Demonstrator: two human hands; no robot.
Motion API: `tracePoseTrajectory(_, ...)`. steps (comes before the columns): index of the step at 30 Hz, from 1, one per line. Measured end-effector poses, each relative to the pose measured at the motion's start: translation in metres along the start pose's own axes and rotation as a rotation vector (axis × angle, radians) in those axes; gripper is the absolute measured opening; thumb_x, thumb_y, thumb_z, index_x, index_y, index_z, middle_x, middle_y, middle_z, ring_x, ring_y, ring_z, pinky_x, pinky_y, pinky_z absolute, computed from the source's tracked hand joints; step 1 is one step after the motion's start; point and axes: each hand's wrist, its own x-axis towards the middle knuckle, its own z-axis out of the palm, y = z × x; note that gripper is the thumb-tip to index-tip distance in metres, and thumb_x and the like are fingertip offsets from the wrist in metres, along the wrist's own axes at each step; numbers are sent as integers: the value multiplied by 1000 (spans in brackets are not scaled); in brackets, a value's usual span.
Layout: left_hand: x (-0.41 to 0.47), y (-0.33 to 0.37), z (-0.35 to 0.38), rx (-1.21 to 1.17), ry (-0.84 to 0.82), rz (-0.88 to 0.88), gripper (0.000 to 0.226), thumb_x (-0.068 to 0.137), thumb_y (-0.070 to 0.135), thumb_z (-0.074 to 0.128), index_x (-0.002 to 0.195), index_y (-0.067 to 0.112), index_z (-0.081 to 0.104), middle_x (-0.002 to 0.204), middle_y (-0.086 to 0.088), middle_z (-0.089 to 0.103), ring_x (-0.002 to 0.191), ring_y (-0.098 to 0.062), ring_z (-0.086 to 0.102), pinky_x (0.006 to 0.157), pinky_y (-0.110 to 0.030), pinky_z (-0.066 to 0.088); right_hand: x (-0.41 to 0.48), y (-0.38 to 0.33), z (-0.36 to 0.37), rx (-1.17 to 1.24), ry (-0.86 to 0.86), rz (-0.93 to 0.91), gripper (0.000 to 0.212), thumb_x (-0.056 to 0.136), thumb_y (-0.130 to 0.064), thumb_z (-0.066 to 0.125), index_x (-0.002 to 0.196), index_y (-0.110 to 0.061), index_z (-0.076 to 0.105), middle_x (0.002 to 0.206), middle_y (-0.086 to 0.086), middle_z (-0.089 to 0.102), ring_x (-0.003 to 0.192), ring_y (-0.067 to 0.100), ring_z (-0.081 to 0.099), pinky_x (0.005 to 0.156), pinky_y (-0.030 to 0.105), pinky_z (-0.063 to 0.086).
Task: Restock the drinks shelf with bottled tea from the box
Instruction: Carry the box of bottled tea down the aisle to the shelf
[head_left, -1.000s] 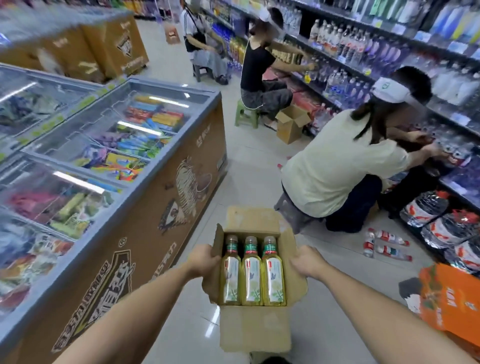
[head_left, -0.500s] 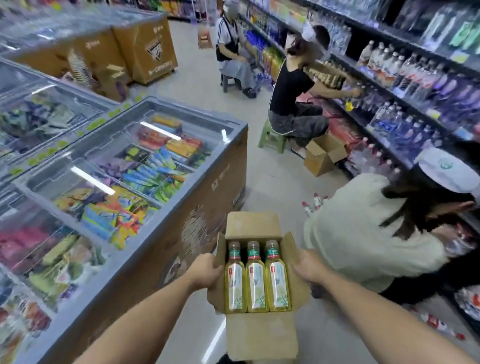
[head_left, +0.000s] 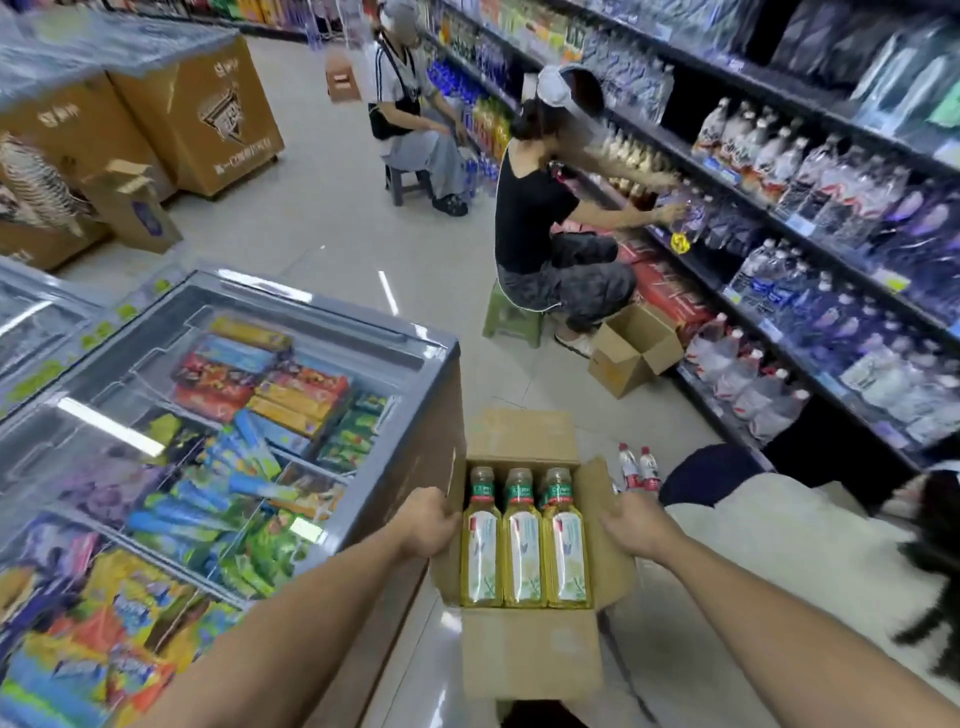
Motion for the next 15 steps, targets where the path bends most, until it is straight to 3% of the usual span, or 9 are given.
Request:
tracePoseTrajectory(2, 49, 14, -23, 14, 3, 14, 36, 93, 32, 57, 85, 1, 73, 86, -10, 74, 79, -19, 70, 68, -28, 56, 44, -7, -29, -2, 2, 14, 33, 92, -27, 52, 59, -23, 48, 73, 1, 59, 73, 20, 59, 61, 25, 40)
tracePoseTrajectory(6, 141, 46, -67, 3, -10, 22, 39, 92, 31, 57, 61, 11, 64, 66, 1, 66, 60, -8, 63, 49, -13, 44, 129, -23, -91, -6, 0, 34, 31, 93, -29, 52, 64, -19, 59, 71, -1, 62, 75, 21, 63, 67, 28, 48)
tracePoseTrajectory(11, 254, 85, -128, 7, -16, 23, 44, 95, 27, 56, 53, 15, 53, 65, -2, 63, 65, -18, 64, 57, -22, 43, 231, -55, -174, -48, 33, 30, 37, 93, -31, 55, 58, -22, 45, 66, -7, 52, 73, 20, 56, 60, 25, 37)
tracePoseTrajectory(15, 344, 112, -181, -44, -21, 23, 38, 95, 27, 56, 58, 16, 52, 64, 0, 58, 64, -17, 61, 57, -23, 40, 323, -79, -237, -81, 22, 14, 25, 93, -30, 54, 71, -19, 59, 82, 1, 68, 76, 18, 62, 63, 27, 45)
